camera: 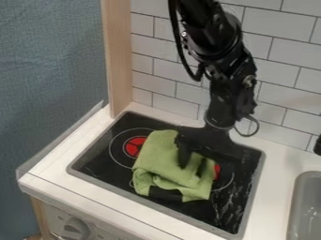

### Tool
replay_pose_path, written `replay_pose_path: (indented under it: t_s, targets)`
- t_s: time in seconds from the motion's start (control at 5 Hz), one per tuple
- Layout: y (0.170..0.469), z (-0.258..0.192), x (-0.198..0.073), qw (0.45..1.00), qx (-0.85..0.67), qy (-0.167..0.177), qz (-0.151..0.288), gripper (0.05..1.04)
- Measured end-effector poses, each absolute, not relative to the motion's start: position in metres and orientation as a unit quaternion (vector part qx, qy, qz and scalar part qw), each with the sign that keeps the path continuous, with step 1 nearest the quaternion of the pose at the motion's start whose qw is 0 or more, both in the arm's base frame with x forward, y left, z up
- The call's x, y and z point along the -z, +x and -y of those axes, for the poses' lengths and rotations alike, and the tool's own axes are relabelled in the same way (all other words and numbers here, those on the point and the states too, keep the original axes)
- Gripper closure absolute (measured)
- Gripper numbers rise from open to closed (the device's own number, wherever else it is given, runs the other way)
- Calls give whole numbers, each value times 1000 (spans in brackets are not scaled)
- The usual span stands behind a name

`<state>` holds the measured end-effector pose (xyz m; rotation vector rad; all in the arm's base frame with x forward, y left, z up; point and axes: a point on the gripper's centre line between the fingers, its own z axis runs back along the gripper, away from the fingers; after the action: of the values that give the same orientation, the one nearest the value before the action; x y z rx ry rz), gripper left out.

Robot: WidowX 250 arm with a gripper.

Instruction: Unfold the cloth from right to left

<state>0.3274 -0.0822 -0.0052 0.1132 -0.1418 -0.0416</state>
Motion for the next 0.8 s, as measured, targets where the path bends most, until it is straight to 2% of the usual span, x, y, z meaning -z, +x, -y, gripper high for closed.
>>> replay_pose_path:
  t_s: [0.4,0.6,0.8]
  targets:
    - [330,80,5,995,12,63,82,742]
    - [329,80,6,995,8,62,81,930]
    - [327,79,7,995,7,62,78,1020]
